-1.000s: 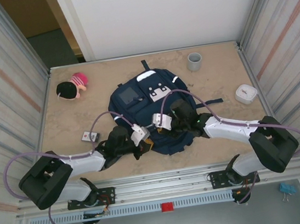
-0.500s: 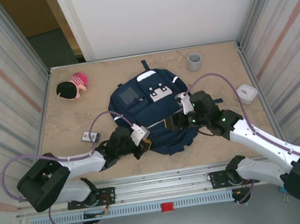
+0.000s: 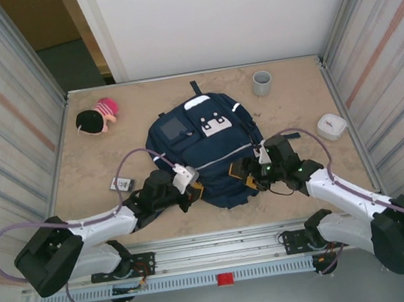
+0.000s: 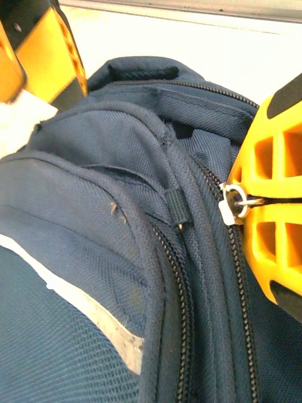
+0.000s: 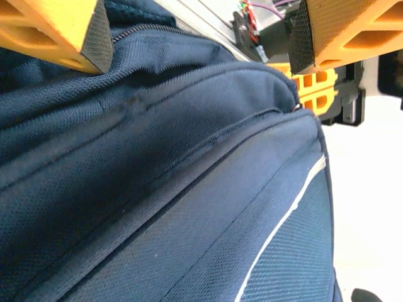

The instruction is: Pack books, pencil case, and school supplies into a backpack

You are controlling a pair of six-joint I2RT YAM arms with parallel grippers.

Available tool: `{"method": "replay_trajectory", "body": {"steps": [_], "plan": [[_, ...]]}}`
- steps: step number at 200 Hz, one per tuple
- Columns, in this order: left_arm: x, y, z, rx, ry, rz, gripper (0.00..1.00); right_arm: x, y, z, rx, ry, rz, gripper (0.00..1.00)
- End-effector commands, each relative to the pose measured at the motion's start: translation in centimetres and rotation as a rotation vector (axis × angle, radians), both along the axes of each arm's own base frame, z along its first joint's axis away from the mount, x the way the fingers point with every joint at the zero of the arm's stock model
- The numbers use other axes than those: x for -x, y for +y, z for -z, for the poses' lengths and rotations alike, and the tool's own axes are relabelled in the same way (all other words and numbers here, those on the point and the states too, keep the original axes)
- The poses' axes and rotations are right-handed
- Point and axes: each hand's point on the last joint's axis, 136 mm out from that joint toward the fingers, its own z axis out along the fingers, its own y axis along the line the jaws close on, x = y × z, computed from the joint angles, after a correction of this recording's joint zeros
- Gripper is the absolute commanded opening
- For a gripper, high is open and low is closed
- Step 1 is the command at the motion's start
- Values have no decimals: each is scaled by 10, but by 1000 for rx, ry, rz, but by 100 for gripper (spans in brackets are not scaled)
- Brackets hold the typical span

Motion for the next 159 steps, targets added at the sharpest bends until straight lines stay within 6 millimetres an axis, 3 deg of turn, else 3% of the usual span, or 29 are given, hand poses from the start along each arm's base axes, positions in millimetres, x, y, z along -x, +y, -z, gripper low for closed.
{"method": "replay_trajectory", "body": {"steps": [1, 24, 55, 93, 139, 159], "plan": [[-1, -6, -30, 73, -67, 22, 0, -18, 8, -19, -88, -29, 47, 72], [0, -4, -23, 36, -54, 25, 0, -29, 4, -28, -116, -57, 103, 55], [0, -3, -17, 24, -35, 17, 0, -35, 0, -39, -127, -90, 130, 52], [2, -11, -22, 41, -34, 44, 0, -39, 3, -39, -143, -87, 133, 49], [10, -25, -25, 37, -6, 81, 0, -45, 6, -50, -175, -134, 144, 24], [19, -35, -29, 54, -10, 104, 0, -43, 12, -55, -180, -148, 129, 19]]}}
